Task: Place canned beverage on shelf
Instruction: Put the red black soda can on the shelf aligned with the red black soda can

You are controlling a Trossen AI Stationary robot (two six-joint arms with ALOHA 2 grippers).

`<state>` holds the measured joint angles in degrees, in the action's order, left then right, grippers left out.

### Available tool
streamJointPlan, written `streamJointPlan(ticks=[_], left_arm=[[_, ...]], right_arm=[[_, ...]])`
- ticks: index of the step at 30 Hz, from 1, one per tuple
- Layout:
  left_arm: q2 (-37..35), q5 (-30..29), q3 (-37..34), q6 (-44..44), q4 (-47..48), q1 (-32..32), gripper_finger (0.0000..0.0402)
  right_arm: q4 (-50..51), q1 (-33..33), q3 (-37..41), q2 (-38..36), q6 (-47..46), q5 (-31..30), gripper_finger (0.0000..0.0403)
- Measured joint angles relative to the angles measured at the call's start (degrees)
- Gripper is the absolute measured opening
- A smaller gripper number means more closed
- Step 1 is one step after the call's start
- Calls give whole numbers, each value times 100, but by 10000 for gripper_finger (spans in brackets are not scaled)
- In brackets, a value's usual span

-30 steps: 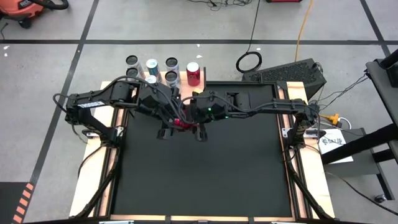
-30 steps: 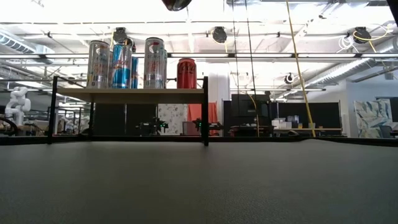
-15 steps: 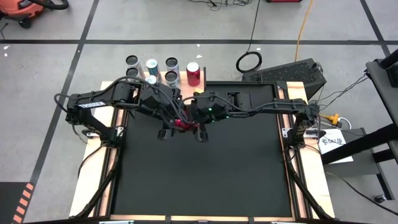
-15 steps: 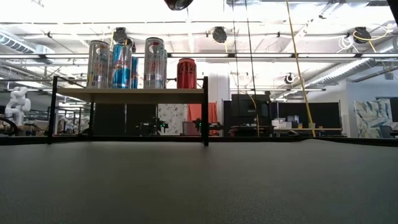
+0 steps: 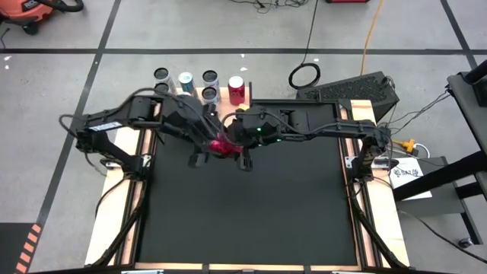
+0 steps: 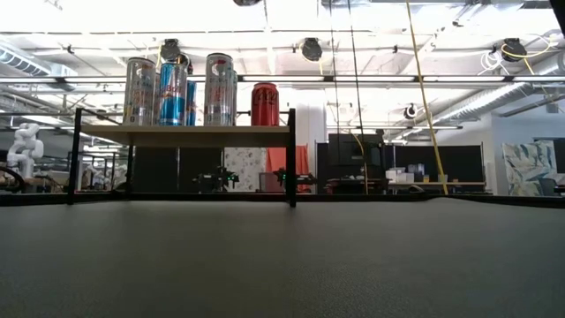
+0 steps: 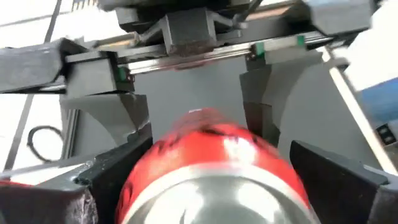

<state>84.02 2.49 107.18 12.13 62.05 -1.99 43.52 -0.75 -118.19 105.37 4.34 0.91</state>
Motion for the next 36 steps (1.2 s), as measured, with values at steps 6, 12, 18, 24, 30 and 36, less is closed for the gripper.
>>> streamJointPlan(ticks=[6, 12, 18, 24, 30, 36], left_arm=[[-445, -378, 48, -38, -21, -60, 389], [-657, -327, 30, -278, 34, -110, 389], [-760, -240, 19, -503, 63, -99, 389], [-1116, 46, -651, -619, -409, -95, 389], [-1891, 51, -2136, -728, -1952, -99, 389], [-2600, 65, -3603, -739, -3791, -136, 389]], right_arm=[[468, -10, 55, 21, -127, 80, 268], [305, -24, 35, -31, -77, 57, 268], [341, -9, 43, -65, 52, -316, 267], [89, -13, 39, -473, 181, -400, 267], [22, -37, 39, -835, 200, -383, 267], [-237, -98, 39, -995, 253, -338, 267]])
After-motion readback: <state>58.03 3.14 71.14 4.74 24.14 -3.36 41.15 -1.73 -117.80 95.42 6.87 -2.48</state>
